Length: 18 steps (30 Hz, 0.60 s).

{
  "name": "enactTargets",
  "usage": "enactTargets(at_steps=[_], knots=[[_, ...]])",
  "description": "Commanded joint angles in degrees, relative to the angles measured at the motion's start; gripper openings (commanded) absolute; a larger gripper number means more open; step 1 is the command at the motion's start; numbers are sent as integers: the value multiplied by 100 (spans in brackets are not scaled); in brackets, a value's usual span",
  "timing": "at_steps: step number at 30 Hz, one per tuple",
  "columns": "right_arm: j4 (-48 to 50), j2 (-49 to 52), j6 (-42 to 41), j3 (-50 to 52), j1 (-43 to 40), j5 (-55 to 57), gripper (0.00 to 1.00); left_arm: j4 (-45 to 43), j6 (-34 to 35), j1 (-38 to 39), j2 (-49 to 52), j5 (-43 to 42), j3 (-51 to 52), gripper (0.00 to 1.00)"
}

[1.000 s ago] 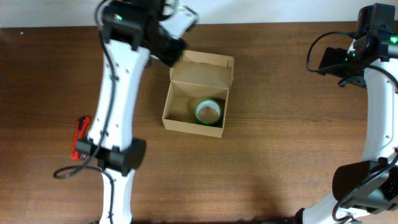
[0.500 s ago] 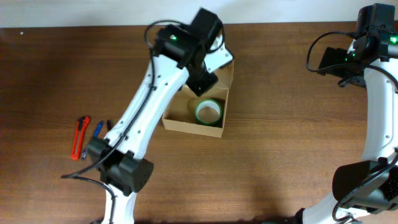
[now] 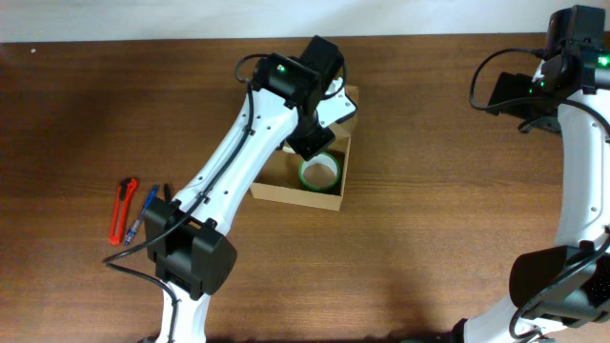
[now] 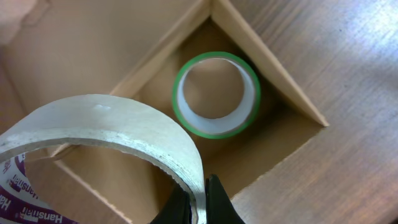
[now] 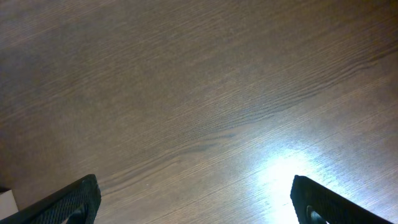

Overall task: Pack container
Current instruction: 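Lift the masking tape and carry it into the box with left gripper, then lower the masking tape into the box and open the left gripper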

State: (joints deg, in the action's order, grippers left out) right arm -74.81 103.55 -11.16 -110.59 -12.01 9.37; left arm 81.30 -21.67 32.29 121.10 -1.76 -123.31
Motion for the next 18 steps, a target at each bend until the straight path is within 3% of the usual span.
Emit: enactTargets(at_steps=[1,18], knots=[[2,-114,22,-96,-2,-9,99,-35,-24,184,-4,-168,87,2],[2,-114,22,-96,-2,-9,99,-284,144,597,-4,-190,883,2]])
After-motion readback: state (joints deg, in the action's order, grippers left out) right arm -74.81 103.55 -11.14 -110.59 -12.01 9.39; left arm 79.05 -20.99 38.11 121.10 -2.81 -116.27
